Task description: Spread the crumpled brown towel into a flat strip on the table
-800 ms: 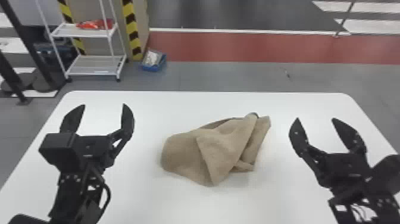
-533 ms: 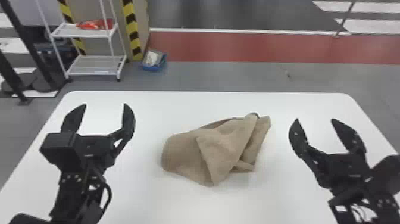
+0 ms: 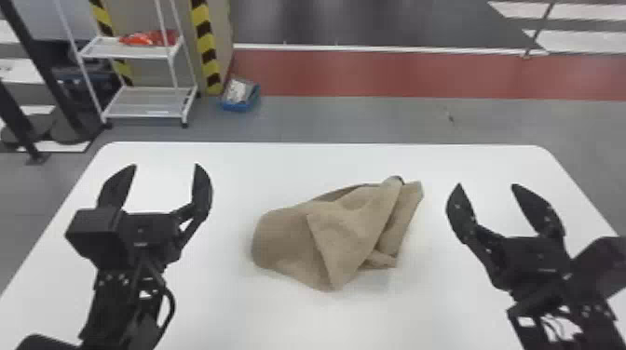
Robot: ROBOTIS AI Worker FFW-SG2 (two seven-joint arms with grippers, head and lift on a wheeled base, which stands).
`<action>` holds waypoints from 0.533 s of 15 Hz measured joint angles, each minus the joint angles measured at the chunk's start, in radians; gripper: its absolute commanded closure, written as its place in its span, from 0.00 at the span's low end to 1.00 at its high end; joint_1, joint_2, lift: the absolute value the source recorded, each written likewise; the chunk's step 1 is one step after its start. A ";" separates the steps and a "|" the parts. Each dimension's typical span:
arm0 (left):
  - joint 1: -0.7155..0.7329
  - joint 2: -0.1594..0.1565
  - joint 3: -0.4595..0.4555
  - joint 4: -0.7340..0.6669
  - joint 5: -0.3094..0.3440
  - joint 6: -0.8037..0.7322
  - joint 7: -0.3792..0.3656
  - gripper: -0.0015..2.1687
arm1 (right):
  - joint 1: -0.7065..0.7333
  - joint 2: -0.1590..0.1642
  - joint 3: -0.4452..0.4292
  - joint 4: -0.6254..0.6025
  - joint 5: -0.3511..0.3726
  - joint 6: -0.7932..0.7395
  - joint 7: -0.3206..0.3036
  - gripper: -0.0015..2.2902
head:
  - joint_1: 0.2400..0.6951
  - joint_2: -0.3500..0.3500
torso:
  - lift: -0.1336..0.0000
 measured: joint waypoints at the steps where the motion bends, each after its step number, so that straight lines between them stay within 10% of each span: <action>1: -0.001 -0.001 -0.002 0.005 0.000 0.000 0.000 0.04 | -0.010 0.000 0.017 0.001 0.001 0.008 -0.001 0.06 | 1.00 0.47 | 0.07; 8: 0.001 0.000 -0.007 0.020 0.003 -0.032 0.000 0.04 | -0.155 -0.007 0.272 0.082 0.093 0.222 0.079 0.18 | 1.00 0.73 | 0.07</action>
